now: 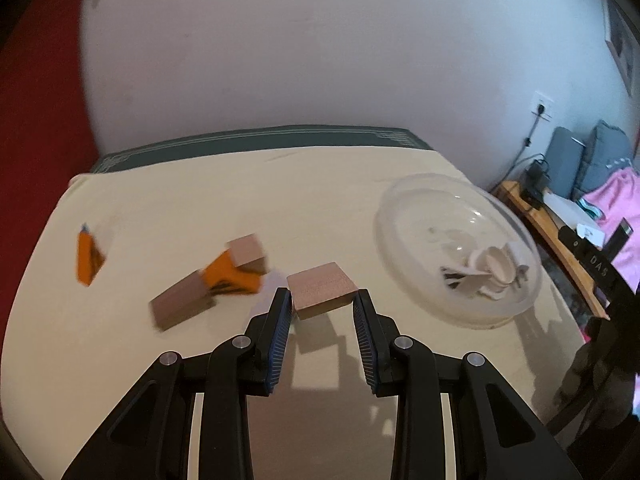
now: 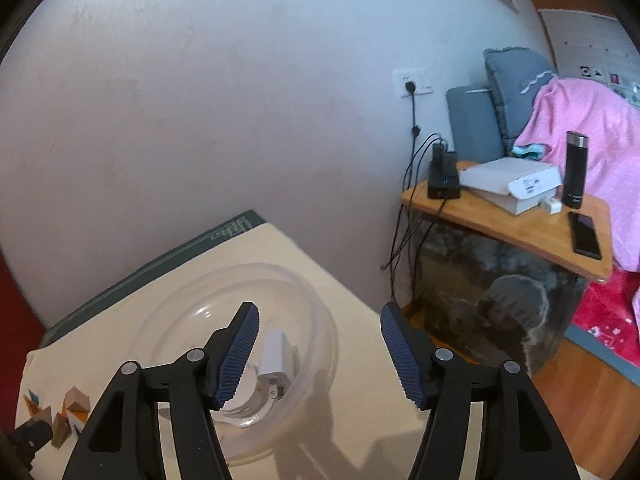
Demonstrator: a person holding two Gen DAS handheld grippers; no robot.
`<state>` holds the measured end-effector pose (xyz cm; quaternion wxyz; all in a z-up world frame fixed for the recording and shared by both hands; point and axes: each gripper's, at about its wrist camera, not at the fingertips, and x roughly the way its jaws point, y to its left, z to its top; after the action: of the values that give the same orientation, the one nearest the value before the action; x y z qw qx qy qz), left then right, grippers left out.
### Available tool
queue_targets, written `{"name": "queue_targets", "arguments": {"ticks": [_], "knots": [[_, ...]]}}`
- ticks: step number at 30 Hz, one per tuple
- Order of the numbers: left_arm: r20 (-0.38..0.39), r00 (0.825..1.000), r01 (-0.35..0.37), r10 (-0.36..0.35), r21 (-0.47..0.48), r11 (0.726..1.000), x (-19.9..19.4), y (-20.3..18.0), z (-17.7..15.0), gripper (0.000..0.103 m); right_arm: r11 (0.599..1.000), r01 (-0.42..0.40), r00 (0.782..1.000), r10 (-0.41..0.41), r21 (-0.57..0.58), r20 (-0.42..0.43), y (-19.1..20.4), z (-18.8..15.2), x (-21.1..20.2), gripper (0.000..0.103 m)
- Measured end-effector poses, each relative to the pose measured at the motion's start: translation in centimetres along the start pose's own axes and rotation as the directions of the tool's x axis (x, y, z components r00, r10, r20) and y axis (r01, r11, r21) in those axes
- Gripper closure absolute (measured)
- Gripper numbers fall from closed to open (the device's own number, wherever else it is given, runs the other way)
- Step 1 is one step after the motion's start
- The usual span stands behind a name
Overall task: Organize rigid objects
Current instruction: 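Lower the wooden square into the clear bowl and open the left gripper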
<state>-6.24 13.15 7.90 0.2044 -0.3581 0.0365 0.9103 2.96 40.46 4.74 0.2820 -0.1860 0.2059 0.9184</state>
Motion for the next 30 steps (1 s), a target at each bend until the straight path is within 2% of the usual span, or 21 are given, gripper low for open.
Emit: {"name": "queue_targets", "arguments": {"ticks": [8,20,22,23,24,30], "knots": [[-0.042,0.996,0.076,-0.074,0.048,0.996,2.6,-3.8,1.6,0.07,0.998,0.035,0.999,-0.036,0.055,0.006,-1.4,-0.1,0.3,0.036],[-0.048,0.99,0.141,-0.136,0.131,0.981,5.5,-7.8,3.7,0.069,0.997,0.063,0.998,-0.064,0.036,0.019,-1.3,-0.7,0.4,0.036],[-0.054,0.986,0.165,-0.159,0.142,0.976,6.0,-8.3,3.9,0.063,0.997,0.065,0.998,-0.065,0.035,0.018,-1.2,-0.7,0.5,0.036],[-0.065,0.984,0.171,-0.163,0.14,0.975,6.3,-8.3,3.9,0.047,0.997,0.065,0.998,-0.066,0.034,0.017,-1.2,-0.7,0.5,0.036],[-0.07,0.984,0.172,-0.163,0.132,0.976,6.5,-8.2,4.0,0.037,0.997,0.064,0.998,-0.065,0.032,0.016,-1.2,-0.8,0.5,0.036],[-0.071,0.989,0.133,-0.128,0.07,0.989,6.4,-5.9,3.4,0.036,0.997,0.064,0.998,-0.065,0.03,0.017,-1.2,-0.8,0.4,0.036]]}}
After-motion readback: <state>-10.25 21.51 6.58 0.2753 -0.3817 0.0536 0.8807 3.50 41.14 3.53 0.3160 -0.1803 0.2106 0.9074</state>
